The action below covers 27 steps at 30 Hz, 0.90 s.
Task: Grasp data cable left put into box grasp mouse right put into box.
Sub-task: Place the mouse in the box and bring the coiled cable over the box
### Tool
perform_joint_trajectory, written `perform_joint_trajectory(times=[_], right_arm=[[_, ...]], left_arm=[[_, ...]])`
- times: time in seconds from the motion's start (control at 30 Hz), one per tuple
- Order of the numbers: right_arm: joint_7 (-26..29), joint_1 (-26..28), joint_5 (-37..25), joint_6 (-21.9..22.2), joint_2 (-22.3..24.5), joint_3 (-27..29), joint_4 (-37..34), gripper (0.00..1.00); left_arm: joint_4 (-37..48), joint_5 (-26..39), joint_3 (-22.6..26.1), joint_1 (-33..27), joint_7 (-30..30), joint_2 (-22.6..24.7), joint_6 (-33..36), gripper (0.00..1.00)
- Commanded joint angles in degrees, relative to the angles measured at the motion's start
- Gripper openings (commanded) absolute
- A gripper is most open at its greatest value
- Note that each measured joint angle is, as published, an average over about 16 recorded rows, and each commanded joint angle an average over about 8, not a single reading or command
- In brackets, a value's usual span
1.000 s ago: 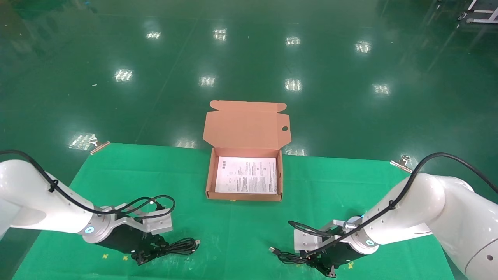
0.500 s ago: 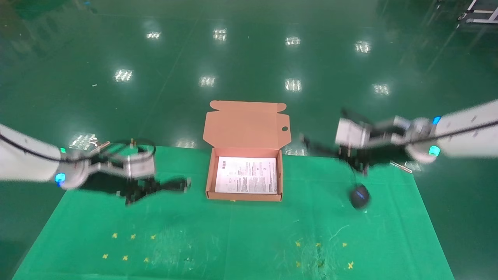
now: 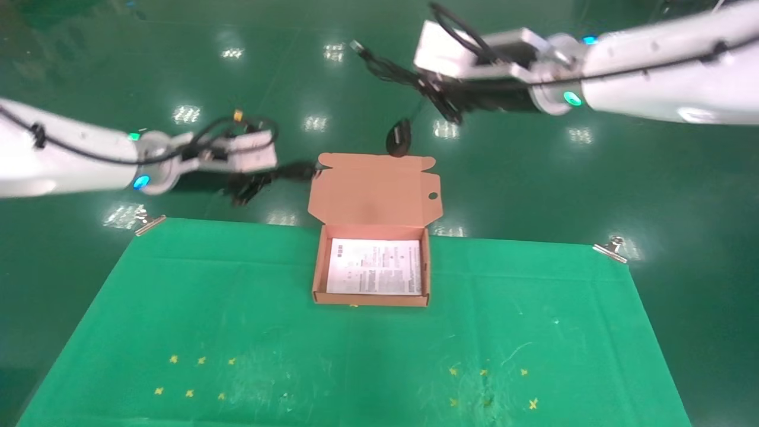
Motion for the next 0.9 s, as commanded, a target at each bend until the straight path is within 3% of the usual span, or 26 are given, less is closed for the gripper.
perform_joint_trajectory(times=[0.03,0.23,0.43,0.9], right_arm=[[-2.5,1.3,0.6,1.6,-2.6,0.4,-2.6,0.0],[-11.0,2.9,4.5,3.8,-7.9,1.8,-10.8,0.0],[-14.9,3.2,7.6,3.2,-9.2,2.3,-14.0,0.0],[-11.3,0.2,8.9,4.9,-9.6,-3.6,-11.1,0.0]], left_arm=[[0.4,0.4,-0.2,-0.9,-0.4,0.8,-1.5,0.0],[2.9,0.9,-0.6,-3.2,-1.9,2.1,-4.0,0.0],[3.4,1.4,-0.7,-4.5,-2.1,2.2,-4.6,0.0],[4.5,5.0,0.8,-4.9,-5.5,0.2,-4.6,0.0]])
